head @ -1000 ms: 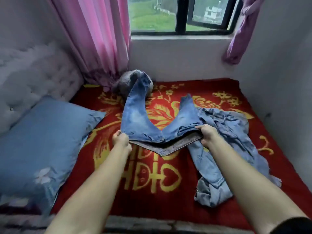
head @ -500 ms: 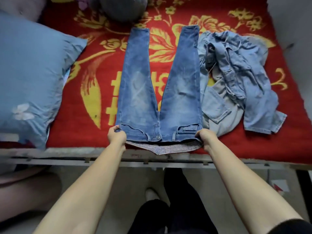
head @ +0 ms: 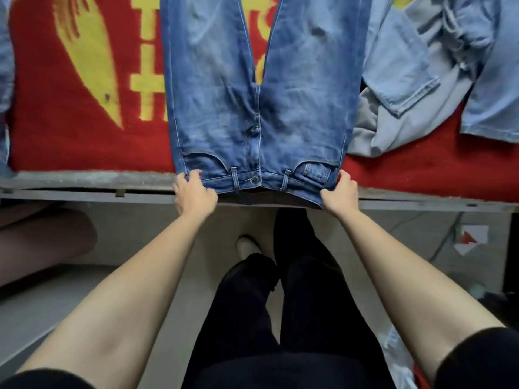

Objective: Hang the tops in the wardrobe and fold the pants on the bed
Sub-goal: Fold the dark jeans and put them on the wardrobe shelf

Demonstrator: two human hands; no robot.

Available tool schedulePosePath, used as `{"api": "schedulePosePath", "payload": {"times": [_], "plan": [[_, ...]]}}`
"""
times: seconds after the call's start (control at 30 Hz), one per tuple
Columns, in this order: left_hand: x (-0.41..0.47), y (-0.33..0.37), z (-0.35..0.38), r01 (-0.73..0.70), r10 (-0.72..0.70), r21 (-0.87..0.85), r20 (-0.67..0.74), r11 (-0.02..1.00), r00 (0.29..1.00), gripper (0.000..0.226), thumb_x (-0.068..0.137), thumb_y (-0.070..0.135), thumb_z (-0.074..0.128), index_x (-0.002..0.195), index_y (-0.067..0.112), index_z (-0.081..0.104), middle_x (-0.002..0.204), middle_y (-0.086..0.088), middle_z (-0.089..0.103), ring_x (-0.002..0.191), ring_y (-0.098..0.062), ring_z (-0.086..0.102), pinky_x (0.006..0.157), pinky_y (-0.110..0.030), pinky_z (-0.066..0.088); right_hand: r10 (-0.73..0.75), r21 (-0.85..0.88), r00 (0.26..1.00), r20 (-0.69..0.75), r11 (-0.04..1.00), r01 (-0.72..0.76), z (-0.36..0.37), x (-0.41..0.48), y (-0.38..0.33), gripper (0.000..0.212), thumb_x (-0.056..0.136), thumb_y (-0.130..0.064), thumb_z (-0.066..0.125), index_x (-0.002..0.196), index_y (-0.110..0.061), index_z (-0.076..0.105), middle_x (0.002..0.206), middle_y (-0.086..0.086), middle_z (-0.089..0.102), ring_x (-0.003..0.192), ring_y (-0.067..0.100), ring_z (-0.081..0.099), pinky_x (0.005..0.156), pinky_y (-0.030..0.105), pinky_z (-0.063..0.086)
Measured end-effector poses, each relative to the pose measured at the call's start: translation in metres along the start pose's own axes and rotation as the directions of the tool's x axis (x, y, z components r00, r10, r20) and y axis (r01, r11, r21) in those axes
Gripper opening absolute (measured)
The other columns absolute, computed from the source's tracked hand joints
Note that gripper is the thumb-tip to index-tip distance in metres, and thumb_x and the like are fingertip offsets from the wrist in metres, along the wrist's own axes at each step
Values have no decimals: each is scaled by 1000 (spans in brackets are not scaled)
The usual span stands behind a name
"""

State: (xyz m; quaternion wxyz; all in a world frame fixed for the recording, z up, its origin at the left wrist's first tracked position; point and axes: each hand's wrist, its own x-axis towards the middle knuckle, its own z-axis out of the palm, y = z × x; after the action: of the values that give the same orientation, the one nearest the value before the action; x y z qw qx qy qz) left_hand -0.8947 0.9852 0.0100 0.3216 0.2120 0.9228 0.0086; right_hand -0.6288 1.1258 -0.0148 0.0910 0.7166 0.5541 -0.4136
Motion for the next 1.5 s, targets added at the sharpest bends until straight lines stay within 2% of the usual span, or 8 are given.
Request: {"api": "schedulePosePath", "payload": {"times": [0.23, 0.43, 0.6, 0.9, 1.03, 1.23, 1.37, 1.5], "plan": [[8, 53, 33, -596, 582, 383, 167, 706, 796, 60, 79, 41, 74, 131, 20, 52, 129, -8, 47, 118, -29, 46, 86, -43, 44, -83, -53, 994, -72, 995, 79, -29, 46, -21, 59, 88, -30, 64, 141, -13, 44, 134, 14, 56, 124, 31, 51, 100, 36, 40], [7, 76, 52, -678, 685, 428, 167, 598, 709, 25, 76, 0, 61, 100, 6, 59, 96, -16, 56, 88, -36, 56, 56, -40, 40, -67, -79, 996, -62, 995, 62, -31, 65, -28, 46, 93, -30, 61, 131, -11, 46, 124, 10, 64, 119, 32, 57, 95, 37, 43], [-11, 65, 43, -724, 768, 365, 38, 585, 639, 24, 56, 1, 72, 72, 6, 55, 75, -14, 52, 67, -33, 54, 45, -28, 27, -71, -59, 995, -66, 996, 67, -30, 56, -33, 39, 90, -23, 56, 125, -10, 45, 119, 13, 64, 111, 34, 58, 91, 39, 44], [-4, 89, 52, -534, 366, 406, 422, 742, 829, 31, 87, 18, 57, 117, 10, 63, 120, -14, 50, 116, -34, 47, 89, -44, 46, -67, -138, 998, -14, 988, 64, -47, 77, -42, 51, 81, -29, 69, 124, -9, 49, 125, 11, 60, 118, 30, 57, 97, 37, 46], [-14, 127, 62, -536, 451, 227, 335, 814, 827, 29, 92, 38, 52, 108, 15, 62, 116, -11, 54, 114, -32, 50, 88, -42, 46, -37, 167, 986, -164, 984, 65, -61, 101, -59, 55, 86, -40, 65, 133, -14, 51, 112, -1, 66, 114, 18, 61, 100, 29, 41], [-31, 183, 108, -498, 464, 9, 349, 867, 814, 40, 87, 60, 55, 99, 23, 66, 111, -3, 59, 113, -26, 51, 84, -38, 45, -107, 82, 986, -125, 990, 117, -78, 143, -76, 39, 92, -45, 61, 118, -17, 67, 111, 1, 70, 106, 18, 64, 99, 30, 45], [-30, 202, 135, -467, 402, 209, 290, 859, 869, 68, 77, 75, 56, 111, 16, 59, 115, -5, 54, 112, -27, 48, 83, -39, 44, -57, 265, 998, -18, 962, 60, -84, 163, -83, 38, 92, -42, 61, 97, -5, 70, 84, -1, 58, 77, 13, 55, 72, 33, 51], [-25, 207, 139, -442, 383, 207, 273, 873, 883, 47, 79, 49, 64, 109, 13, 59, 113, -7, 56, 110, -27, 49, 70, -36, 35, -54, 433, 990, 131, 901, -8, -94, 167, -91, 11, 96, -28, 60, 94, -19, 68, 75, -9, 62, 61, 8, 52, 52, 20, 41]]}}
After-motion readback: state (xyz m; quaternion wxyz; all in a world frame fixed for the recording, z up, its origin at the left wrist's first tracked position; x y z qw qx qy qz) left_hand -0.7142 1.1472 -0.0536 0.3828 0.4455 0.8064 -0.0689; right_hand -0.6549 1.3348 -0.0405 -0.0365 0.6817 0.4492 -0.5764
